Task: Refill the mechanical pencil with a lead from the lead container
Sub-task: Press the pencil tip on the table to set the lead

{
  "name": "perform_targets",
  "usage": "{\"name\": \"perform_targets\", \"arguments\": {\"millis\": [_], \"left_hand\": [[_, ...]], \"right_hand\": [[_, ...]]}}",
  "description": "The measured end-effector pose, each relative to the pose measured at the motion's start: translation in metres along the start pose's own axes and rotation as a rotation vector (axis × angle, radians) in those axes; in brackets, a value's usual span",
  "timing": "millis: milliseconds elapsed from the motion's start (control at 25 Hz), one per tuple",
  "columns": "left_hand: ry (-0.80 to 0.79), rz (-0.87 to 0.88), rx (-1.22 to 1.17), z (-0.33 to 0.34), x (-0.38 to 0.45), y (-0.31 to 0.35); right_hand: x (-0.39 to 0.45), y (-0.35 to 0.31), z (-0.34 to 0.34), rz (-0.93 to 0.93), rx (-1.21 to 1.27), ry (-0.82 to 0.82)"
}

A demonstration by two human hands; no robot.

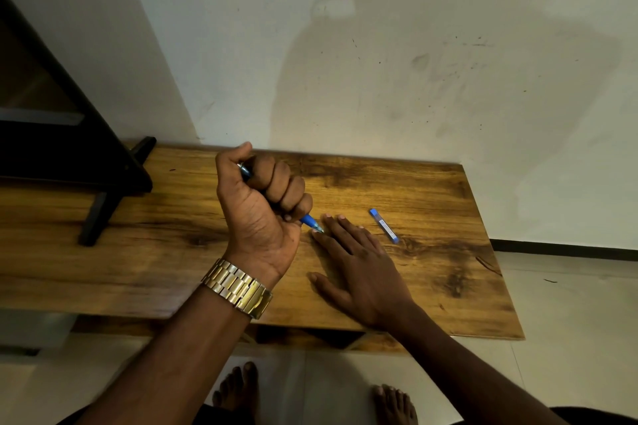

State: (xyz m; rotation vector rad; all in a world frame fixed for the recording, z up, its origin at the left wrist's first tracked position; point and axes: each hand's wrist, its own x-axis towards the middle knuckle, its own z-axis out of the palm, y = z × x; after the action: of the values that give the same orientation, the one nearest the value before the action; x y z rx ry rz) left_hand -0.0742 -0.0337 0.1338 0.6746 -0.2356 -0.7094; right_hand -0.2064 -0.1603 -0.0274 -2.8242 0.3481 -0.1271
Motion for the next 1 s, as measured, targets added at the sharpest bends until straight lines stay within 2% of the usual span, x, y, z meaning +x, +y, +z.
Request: {"name": "perform_targets", "arguments": {"millis": [1000], "left_hand": [[0.016,0.026,-0.071,-0.0033,0.001,0.0049]], "right_hand": [[-0.0007,-0.0013,-0.0033,0.001,0.019,-0.007]]}}
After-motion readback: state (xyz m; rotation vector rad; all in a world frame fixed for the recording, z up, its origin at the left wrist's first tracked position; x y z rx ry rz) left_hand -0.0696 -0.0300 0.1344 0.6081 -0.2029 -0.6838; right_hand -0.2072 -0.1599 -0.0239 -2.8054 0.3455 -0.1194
